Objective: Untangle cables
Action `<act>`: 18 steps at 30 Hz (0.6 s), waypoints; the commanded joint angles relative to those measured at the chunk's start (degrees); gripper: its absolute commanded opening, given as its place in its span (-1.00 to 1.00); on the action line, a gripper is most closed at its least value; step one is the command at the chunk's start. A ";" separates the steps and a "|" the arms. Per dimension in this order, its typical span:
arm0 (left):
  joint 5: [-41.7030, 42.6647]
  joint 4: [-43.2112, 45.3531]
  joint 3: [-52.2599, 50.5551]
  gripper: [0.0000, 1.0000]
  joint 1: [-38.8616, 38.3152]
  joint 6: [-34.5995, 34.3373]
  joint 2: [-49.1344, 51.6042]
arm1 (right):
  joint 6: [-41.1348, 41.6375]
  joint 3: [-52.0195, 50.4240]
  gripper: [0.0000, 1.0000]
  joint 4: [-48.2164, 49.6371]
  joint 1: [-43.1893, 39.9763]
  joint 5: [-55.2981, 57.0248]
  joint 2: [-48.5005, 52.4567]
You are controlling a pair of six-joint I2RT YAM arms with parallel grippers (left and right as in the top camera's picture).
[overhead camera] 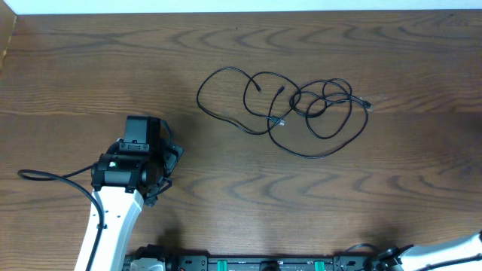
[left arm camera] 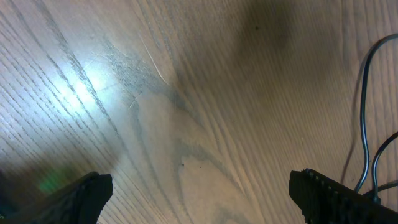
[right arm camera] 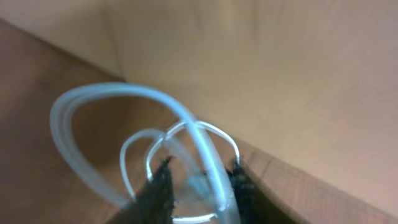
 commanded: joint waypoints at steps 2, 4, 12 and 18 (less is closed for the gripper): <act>0.04 -0.09 0.79 0.96 0.28 -0.74 0.15 | 0.74 0.42 0.33 -1.05 -1.03 -4.57 3.65; 0.04 -0.09 0.79 0.95 0.28 -0.74 0.15 | 0.74 0.42 0.48 -1.70 -1.01 -4.57 3.74; 0.04 -0.09 0.79 0.95 0.28 -0.74 0.15 | 1.79 0.42 0.81 -7.15 -0.59 -4.59 3.69; 0.04 -0.09 0.79 0.96 0.28 -0.74 0.15 | 1.79 0.42 0.55 -9.05 0.90 -9.46 3.69</act>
